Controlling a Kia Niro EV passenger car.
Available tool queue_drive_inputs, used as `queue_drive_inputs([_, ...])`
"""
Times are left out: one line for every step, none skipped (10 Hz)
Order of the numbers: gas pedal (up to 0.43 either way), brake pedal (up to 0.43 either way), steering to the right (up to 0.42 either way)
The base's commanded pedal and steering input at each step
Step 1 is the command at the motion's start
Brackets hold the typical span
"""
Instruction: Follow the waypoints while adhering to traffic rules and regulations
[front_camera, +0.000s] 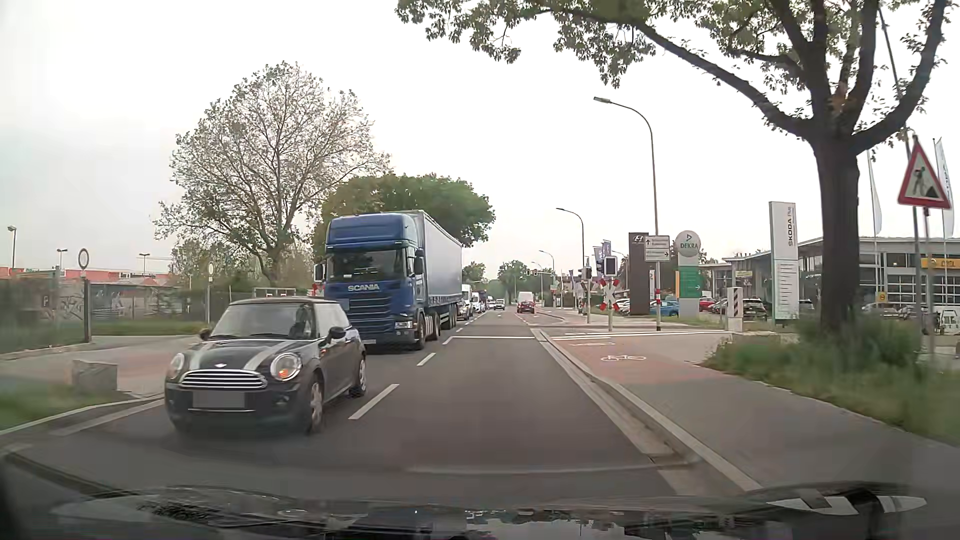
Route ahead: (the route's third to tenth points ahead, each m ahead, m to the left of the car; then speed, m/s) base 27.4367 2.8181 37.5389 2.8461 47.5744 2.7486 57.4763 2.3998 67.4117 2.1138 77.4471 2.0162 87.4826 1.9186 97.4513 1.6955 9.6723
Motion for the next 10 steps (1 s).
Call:
queue_drive_inputs([0.0,0.0,-0.003])
queue_drive_inputs([0.0,0.0,-0.004])
queue_drive_inputs([0.0,0.0,-0.003])
queue_drive_inputs([0.0,0.0,-0.003])
queue_drive_inputs([0.0,0.0,-0.001])
queue_drive_inputs([0.0,0.0,0.001])
queue_drive_inputs([0.0,0.0,0.002])
queue_drive_inputs([0.0,0.0,0.002])
queue_drive_inputs([0.0,0.0,0.002])
queue_drive_inputs([0.0,0.0,0.003])
